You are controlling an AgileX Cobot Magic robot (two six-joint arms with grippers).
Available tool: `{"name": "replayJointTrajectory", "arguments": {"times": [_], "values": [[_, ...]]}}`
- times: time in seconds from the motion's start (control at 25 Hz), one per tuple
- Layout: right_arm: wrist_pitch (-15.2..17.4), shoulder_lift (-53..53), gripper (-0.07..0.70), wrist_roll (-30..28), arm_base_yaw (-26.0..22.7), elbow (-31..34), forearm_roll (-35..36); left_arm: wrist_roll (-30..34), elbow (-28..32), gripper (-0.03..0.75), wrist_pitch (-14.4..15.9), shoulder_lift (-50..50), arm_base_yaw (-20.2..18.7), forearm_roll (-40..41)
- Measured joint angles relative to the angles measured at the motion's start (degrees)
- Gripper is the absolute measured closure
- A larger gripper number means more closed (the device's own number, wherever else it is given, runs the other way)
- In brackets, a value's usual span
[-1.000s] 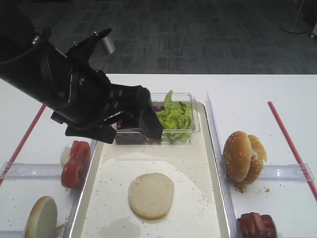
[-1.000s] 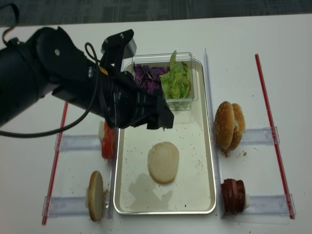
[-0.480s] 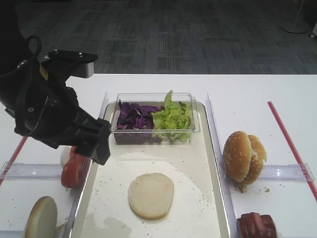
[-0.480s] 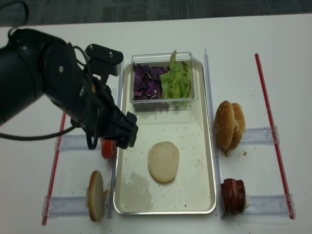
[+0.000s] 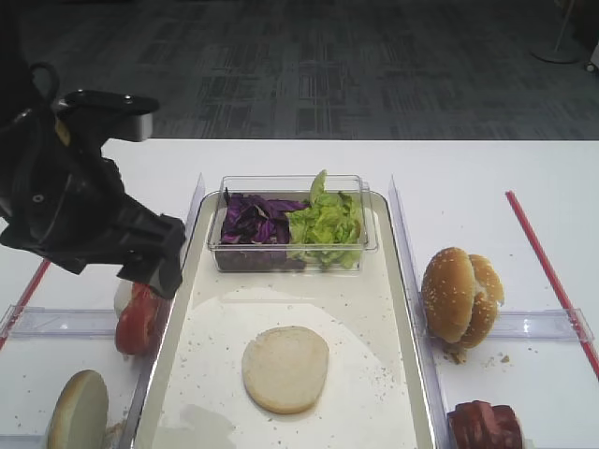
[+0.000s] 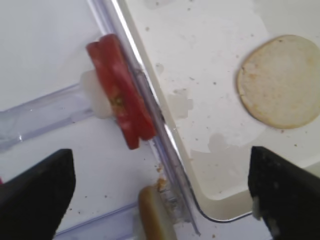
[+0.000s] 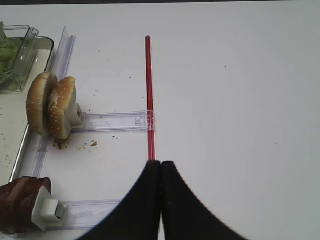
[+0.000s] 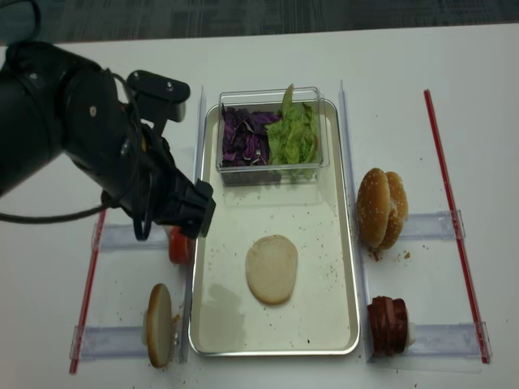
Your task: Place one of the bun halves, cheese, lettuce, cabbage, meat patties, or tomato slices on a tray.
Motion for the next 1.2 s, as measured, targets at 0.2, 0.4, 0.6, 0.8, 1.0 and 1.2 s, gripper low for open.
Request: {"name": "replayJointTrajectory", "arguments": {"times": [0.2, 0.4, 0.6, 0.8, 1.0, 1.2], "values": [[0.00, 0.00, 0.267, 0.00, 0.00, 0.00, 0.00, 0.00, 0.00, 0.073, 1.19, 0.00, 10.05, 3.04], [0.00, 0.00, 0.267, 0.11, 0.00, 0.00, 0.00, 0.75, 0.00, 0.077, 2.22, 0.00, 18.82, 6.36], [0.00, 0.00, 0.267, 0.20, 0.00, 0.00, 0.00, 1.93, 0.00, 0.087, 2.78, 0.00, 22.91, 7.38], [0.00, 0.00, 0.267, 0.20, 0.00, 0.00, 0.00, 2.15, 0.00, 0.087, 2.96, -1.18, 23.11, 7.38], [0.00, 0.00, 0.267, 0.20, 0.00, 0.00, 0.00, 2.37, 2.33, 0.087, 3.33, -6.20, 23.11, 7.28], [0.00, 0.00, 0.267, 0.10, 0.00, 0.00, 0.00, 2.37, 8.11, 0.087, 3.99, -13.81, 23.11, 6.53]]}}
